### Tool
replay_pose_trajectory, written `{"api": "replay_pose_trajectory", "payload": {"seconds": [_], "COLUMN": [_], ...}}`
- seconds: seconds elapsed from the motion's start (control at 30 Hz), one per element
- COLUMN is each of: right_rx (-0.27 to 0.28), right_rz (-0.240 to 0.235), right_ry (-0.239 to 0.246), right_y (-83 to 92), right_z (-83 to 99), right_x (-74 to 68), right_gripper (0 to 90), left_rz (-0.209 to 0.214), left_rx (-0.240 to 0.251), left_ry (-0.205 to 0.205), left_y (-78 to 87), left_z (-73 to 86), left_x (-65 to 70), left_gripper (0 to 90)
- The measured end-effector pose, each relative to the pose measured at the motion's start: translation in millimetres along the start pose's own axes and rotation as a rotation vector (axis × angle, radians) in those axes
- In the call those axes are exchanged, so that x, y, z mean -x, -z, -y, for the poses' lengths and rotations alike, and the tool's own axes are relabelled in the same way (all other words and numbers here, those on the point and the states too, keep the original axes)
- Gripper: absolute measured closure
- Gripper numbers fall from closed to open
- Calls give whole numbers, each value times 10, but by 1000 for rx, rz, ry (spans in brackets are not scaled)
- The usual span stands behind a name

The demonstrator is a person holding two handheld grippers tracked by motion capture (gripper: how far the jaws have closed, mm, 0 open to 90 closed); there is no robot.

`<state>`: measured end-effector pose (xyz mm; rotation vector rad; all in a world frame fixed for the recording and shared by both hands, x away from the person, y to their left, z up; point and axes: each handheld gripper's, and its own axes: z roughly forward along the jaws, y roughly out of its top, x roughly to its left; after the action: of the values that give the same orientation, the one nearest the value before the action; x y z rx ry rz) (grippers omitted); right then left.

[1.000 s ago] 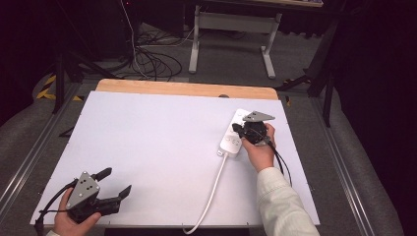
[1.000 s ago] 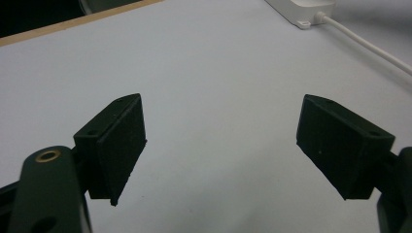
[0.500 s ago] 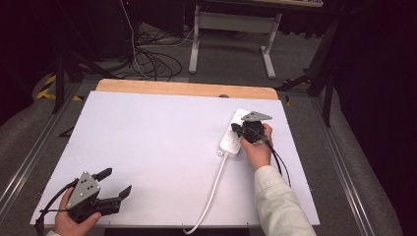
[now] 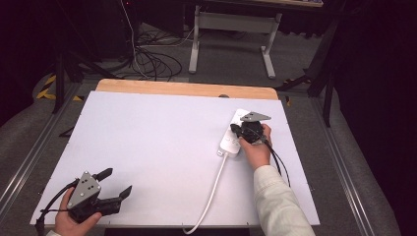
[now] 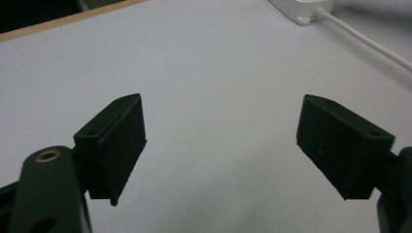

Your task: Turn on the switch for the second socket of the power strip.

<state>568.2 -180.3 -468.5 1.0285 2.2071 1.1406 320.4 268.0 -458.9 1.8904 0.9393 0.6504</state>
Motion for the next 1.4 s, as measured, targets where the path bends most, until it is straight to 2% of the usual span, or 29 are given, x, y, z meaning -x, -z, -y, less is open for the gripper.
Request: {"api": "replay_pose_trajectory", "payload": {"seconds": [0.7, 1.4], "right_rx": [-14, -20], "right_rz": [36, 26], "right_ry": [32, -9], "right_y": [-9, -23], "right_z": [-1, 9], "right_x": [-45, -30], "right_gripper": [900, 900], "left_rz": [1, 1], "left_rx": [3, 2], "left_ry": [0, 5], "left_y": [2, 4], "left_z": [-3, -2], "left_x": [4, 0], "left_gripper": [184, 184]}}
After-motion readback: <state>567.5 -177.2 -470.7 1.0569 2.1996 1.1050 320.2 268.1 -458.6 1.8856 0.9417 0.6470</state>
